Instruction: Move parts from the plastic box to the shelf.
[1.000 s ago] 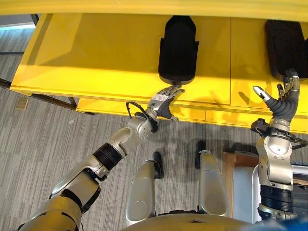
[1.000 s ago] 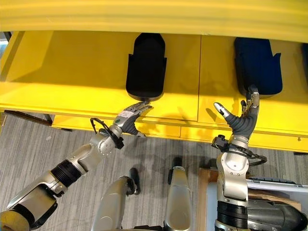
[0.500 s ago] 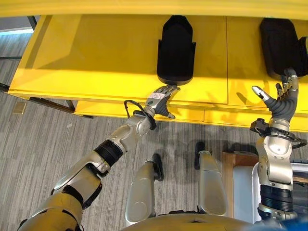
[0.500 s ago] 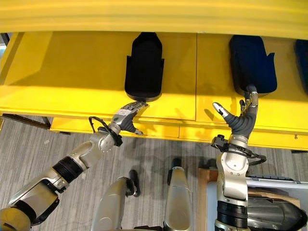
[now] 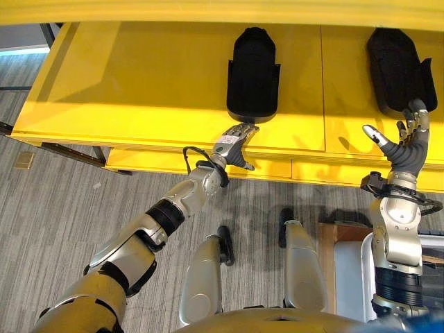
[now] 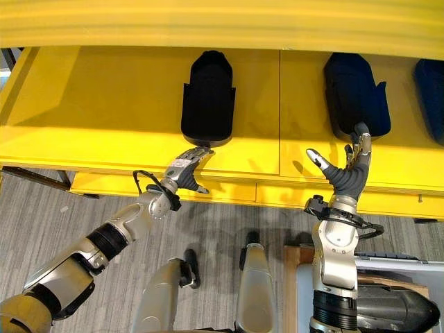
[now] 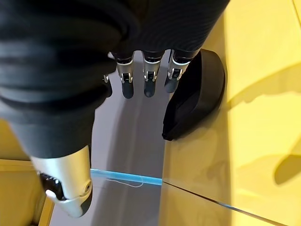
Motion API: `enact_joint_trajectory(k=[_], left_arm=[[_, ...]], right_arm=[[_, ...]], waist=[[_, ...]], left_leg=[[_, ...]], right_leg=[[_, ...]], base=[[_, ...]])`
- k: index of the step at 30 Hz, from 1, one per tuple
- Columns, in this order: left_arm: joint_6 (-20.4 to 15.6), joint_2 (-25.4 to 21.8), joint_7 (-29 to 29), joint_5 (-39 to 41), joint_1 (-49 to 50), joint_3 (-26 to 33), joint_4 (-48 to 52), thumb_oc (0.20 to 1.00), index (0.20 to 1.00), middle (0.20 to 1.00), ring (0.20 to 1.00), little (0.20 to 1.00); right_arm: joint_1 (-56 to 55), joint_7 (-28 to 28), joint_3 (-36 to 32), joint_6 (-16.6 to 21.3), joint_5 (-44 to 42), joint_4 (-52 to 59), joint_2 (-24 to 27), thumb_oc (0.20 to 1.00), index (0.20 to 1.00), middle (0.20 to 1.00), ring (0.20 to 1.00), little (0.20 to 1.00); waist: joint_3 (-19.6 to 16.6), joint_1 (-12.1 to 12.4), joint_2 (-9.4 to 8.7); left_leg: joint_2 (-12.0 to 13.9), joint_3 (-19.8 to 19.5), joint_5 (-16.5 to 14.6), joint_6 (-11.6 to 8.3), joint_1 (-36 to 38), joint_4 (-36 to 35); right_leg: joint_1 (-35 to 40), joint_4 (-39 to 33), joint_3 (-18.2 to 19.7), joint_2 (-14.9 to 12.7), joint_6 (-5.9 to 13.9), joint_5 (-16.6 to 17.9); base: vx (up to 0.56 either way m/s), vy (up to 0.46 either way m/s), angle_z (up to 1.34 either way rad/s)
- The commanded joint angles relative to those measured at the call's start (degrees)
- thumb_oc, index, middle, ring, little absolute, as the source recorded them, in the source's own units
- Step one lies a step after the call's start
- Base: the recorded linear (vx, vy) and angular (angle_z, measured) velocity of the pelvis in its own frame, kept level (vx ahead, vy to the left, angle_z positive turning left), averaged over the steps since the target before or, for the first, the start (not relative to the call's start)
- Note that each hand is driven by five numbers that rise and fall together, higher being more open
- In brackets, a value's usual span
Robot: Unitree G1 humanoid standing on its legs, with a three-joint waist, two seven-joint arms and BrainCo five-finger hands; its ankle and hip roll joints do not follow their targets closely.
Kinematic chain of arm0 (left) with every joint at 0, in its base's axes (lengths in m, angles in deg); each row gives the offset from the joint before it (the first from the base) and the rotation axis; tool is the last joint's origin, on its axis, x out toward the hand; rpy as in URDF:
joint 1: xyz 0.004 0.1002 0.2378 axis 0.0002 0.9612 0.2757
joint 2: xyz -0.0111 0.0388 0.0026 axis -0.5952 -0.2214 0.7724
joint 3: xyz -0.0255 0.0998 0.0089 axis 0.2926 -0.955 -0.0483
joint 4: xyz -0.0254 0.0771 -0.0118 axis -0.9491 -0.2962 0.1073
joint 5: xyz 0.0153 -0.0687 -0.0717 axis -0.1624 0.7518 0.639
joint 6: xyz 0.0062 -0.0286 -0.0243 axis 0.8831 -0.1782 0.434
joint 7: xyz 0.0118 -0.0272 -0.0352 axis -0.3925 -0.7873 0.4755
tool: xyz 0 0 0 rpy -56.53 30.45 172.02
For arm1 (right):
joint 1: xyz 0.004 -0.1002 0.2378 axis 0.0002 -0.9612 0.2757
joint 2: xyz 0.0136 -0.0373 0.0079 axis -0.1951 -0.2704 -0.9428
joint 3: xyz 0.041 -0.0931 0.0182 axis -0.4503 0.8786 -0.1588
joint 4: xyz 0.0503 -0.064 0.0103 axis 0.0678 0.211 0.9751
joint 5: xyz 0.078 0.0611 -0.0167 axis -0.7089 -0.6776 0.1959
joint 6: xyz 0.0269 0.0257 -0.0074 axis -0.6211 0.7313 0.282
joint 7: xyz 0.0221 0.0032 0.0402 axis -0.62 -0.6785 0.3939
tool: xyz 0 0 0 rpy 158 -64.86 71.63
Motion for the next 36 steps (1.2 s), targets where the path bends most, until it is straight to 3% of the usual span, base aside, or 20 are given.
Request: enact_joint_trajectory(k=[1,15,36], left_arm=[[0.64,0.72,-0.25,1.87,-3.71,0.85,-4.57,1.0,1.0,1.0,1.0,1.0],[1.2,-2.68,1.79,3.49,-6.83,2.2,-7.97,1.0,1.0,1.0,1.0,1.0],[1.45,-3.96,2.24,2.71,-12.0,0.26,-9.38,1.0,1.0,1.0,1.0,1.0]], right_arm=[[0.94,-0.58,-1.91,2.5,0.9,4.04,3.14,1.0,1.0,1.0,1.0,1.0],[1.52,-1.83,-1.92,2.12,0.68,3.89,4.35,1.0,1.0,1.0,1.0,1.0],[2.52,-1.8,-2.11,1.97,1.09,4.22,5.26,1.0,1.0,1.0,1.0,1.0]], waist=[[0.9,-0.97,0.47],[0.65,-1.43,0.25],[0.6,-1.82,0.25]], left_leg=[[3.12,-5.92,2.16,-4.57,2.15,-2.88],[3.19,-5.75,2.14,-4.69,2.05,-2.32],[3.24,-5.6,1.99,-4.73,1.81,-1.96]], right_leg=[[4.7,-2.26,1.29,-1.7,2.86,3.38],[4.51,-1.98,1.41,-1.48,3.0,3.44],[4.06,-1.92,1.67,-1.33,3.19,3.61]], base=[[0.0,0.0,0.0],[0.0,0.0,0.0],[0.0,0.0,0.0]])
